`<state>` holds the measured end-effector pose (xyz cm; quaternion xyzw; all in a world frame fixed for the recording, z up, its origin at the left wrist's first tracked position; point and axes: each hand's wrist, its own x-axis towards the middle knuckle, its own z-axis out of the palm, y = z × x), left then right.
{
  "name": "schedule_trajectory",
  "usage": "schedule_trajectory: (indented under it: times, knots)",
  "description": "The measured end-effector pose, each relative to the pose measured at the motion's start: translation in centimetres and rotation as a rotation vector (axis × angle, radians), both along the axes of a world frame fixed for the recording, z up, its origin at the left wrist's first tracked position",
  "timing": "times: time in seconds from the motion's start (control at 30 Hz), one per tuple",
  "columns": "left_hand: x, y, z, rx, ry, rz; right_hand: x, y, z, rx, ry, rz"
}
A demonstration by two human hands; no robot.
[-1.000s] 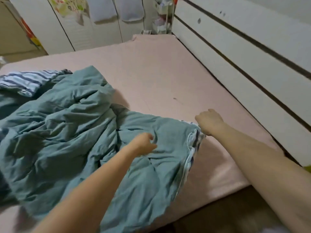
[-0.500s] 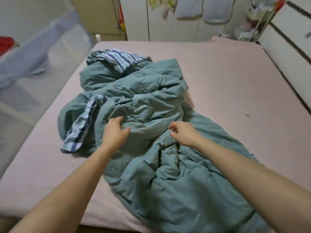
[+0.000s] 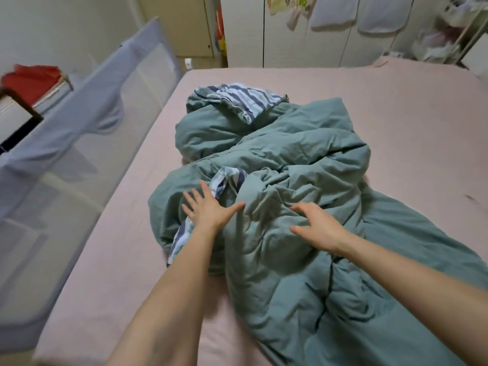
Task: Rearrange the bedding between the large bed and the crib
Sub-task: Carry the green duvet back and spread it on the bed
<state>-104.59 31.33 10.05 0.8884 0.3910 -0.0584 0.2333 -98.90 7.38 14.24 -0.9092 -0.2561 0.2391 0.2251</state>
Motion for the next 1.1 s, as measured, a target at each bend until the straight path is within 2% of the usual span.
schedule_trajectory:
  times: [0.1, 0.23, 0.33, 0.4, 0.47, 0.53, 0.63, 0.73, 0.83, 0.93, 1.0, 1.03, 1.1]
  knots:
    - [0.5, 0.9, -2.3, -0.110, 0.015, 0.011, -0.4, 0.7, -0.6, -0.008, 0.029, -0.033]
    - [0.2, 1.0, -4.9, -0.356, -0.007, -0.070, -1.0, 2.1, -1.6, 0.032, 0.058, -0.058]
    - [-0.8, 1.6, -5.2, -0.209, 0.084, -0.230, -1.4, 2.8, -2.1, 0.092, 0.085, -0.112]
    - [-2.1, 1.5, -4.4, -0.143, 0.014, -0.333, -1.6, 3.2, -2.2, 0.138, 0.100, -0.176]
    - [-4.1, 0.2, -2.8, -0.301, -0.159, -0.427, -1.6, 3.6, -2.2, 0.185, 0.144, -0.236]
    - [-6.5, -2.4, -1.0, -0.438, -0.224, -0.509, -1.6, 3.9, -2.3, 0.244, 0.218, -0.321]
    - [-9.9, -5.4, -0.2, -0.401, -0.178, -0.615, -1.7, 3.4, -3.1, 0.266, 0.275, -0.437]
    - [-11.8, -5.2, -0.5, -0.455, -0.263, -0.451, -1.5, 1.6, -3.2, 0.182, 0.197, -0.506]
    - [-11.9, -4.7, 0.6, -0.487, -0.471, -0.252, -1.0, 0.0, -2.3, 0.278, 0.200, -0.589]
    - [-10.7, -6.3, 3.7, -0.348, -0.473, -0.310, -1.4, -1.0, -1.0, 0.317, 0.174, -0.534]
    - [-10.8, -6.8, 6.7, -0.173, -0.429, -0.537, -1.6, -1.4, 0.1, 0.335, 0.128, -0.435]
    - [-11.4, -6.5, 8.1, -0.015, -0.360, -0.682, -1.8, -1.5, 0.8, 0.356, 0.096, -0.379]
    - [-12.2, -4.4, 10.5, 0.389, -0.042, -0.929, -1.8, -1.6, 2.0, 0.379, -0.001, -0.305]
